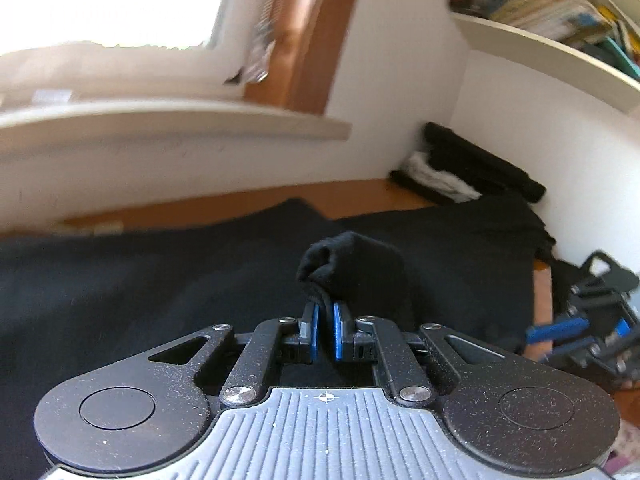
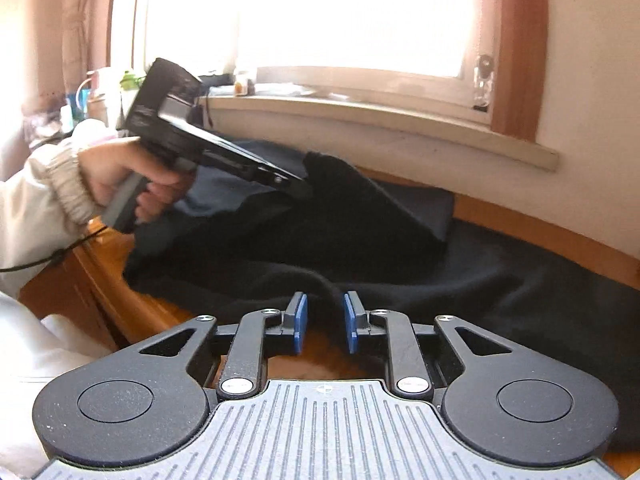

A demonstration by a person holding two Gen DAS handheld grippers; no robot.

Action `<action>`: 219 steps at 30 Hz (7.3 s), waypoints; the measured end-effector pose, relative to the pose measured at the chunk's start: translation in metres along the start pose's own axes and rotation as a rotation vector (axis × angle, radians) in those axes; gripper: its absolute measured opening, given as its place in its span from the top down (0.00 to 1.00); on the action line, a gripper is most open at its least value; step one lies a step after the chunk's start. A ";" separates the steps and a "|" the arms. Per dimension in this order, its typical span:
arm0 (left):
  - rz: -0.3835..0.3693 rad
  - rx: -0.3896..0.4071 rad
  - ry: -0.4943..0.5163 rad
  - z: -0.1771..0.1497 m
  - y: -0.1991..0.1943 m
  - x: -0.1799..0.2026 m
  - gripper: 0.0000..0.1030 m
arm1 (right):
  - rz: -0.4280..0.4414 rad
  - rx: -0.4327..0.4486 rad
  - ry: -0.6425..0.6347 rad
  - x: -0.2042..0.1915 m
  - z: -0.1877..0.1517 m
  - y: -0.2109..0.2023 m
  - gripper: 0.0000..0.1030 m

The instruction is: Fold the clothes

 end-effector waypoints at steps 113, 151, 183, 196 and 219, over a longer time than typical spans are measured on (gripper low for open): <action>-0.101 -0.219 0.313 -0.013 0.123 0.091 0.44 | -0.718 -0.088 0.522 0.253 -0.181 -0.192 0.53; -0.053 -0.169 0.248 -0.004 0.121 0.079 0.21 | -0.254 -0.016 0.142 0.086 -0.064 0.027 0.91; -0.097 -0.208 0.508 0.020 0.191 0.181 0.96 | -0.385 0.133 0.204 0.079 -0.084 0.022 0.89; 0.000 -0.168 0.119 0.078 0.166 0.039 0.83 | -0.324 0.132 0.054 0.051 -0.068 0.000 0.75; 0.001 -0.128 -0.080 0.077 0.171 0.028 0.26 | -0.261 -0.005 -0.019 0.094 -0.040 0.034 0.93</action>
Point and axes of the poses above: each gripper's, at about its wrist camera, not at the fingertips, and y roughly the way its jaws point, x to its right, z to its top, the point moved 8 cm from there along y, roughly the way its jaws point, and after that the axes turned 13 degrees about -y, right-handed, at the moved point
